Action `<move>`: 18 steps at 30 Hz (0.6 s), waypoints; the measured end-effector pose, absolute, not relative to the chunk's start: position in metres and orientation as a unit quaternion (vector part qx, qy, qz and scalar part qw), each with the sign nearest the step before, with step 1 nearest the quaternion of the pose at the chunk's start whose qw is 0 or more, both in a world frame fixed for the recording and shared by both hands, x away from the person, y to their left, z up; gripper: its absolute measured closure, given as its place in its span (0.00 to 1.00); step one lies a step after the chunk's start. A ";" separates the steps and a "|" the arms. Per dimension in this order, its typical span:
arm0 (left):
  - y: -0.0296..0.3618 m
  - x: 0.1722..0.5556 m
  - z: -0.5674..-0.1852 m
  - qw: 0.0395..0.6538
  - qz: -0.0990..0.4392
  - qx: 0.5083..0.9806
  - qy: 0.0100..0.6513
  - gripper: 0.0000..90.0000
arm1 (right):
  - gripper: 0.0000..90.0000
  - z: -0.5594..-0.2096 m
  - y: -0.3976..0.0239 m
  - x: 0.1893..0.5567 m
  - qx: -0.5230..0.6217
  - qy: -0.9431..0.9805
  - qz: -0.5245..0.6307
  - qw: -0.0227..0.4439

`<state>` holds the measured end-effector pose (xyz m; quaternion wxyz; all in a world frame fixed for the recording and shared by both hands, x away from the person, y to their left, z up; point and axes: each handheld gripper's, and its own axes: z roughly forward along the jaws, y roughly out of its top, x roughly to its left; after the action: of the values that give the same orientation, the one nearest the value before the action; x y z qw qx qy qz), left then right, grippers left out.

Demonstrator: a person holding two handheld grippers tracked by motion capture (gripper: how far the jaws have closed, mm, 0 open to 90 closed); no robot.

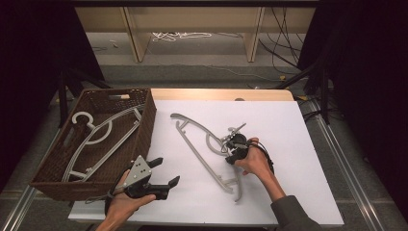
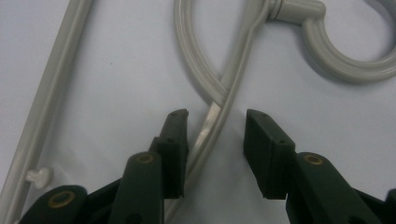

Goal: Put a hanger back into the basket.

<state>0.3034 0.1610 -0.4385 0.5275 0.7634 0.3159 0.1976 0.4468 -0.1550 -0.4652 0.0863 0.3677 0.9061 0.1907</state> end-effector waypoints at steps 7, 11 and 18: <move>0.161 0.304 -0.440 0.527 0.194 0.762 0.321 0.19 | 0.75 -0.464 -0.155 0.450 0.367 0.908 0.187 0.079; 0.161 0.304 -0.440 0.528 0.195 0.764 0.315 0.19 | 0.79 -0.463 -0.153 0.452 0.369 0.909 0.178 0.077; 0.162 0.305 -0.440 0.523 0.198 0.766 0.318 0.19 | 0.86 -0.463 -0.157 0.456 0.373 0.907 0.181 0.071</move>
<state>0.3047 0.1616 -0.4402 0.5233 0.7657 0.3175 0.1977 0.4560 -0.1568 -0.4629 0.0711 0.3733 0.9070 0.1812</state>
